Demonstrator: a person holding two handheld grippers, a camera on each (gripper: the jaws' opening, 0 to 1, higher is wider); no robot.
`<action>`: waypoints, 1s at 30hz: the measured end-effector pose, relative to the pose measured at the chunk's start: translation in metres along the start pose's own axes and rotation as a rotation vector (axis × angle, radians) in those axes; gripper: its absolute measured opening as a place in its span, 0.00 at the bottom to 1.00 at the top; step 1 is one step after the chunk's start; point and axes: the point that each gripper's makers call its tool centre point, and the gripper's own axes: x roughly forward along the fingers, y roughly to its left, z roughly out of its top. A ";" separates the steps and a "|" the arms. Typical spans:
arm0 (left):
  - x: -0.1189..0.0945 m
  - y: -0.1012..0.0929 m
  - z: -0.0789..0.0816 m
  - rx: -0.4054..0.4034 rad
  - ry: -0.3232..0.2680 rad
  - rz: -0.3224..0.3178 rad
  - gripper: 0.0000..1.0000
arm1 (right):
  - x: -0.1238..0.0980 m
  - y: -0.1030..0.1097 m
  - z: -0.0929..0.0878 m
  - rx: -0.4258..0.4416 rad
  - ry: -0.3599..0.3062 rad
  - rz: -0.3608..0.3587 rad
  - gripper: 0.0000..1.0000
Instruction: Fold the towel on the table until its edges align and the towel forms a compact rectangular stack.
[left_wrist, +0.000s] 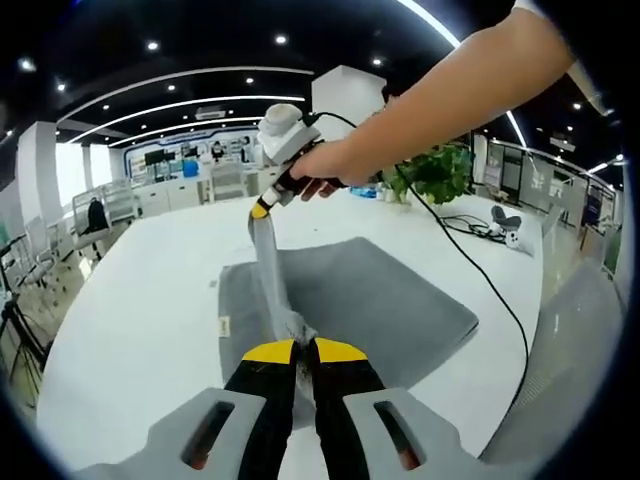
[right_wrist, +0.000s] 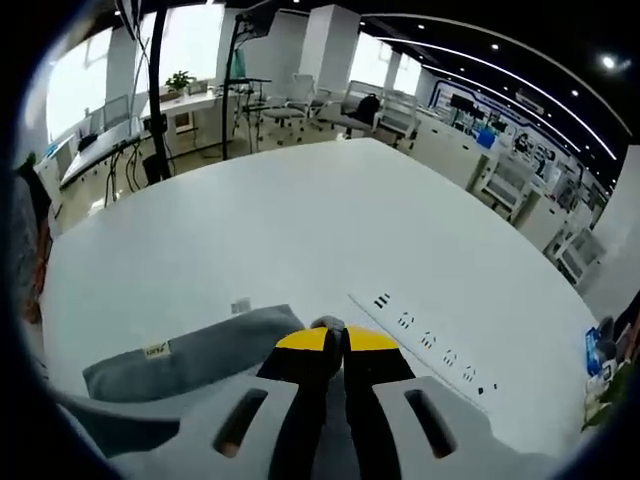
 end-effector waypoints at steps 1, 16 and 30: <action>0.001 0.002 -0.003 -0.006 0.007 0.003 0.05 | 0.001 0.002 0.000 -0.003 0.002 0.001 0.03; 0.009 0.027 -0.049 -0.043 0.106 0.046 0.06 | 0.038 0.031 -0.005 -0.013 0.024 0.025 0.03; 0.006 0.034 -0.073 -0.066 0.190 0.071 0.06 | 0.054 0.043 -0.004 0.028 0.007 0.046 0.08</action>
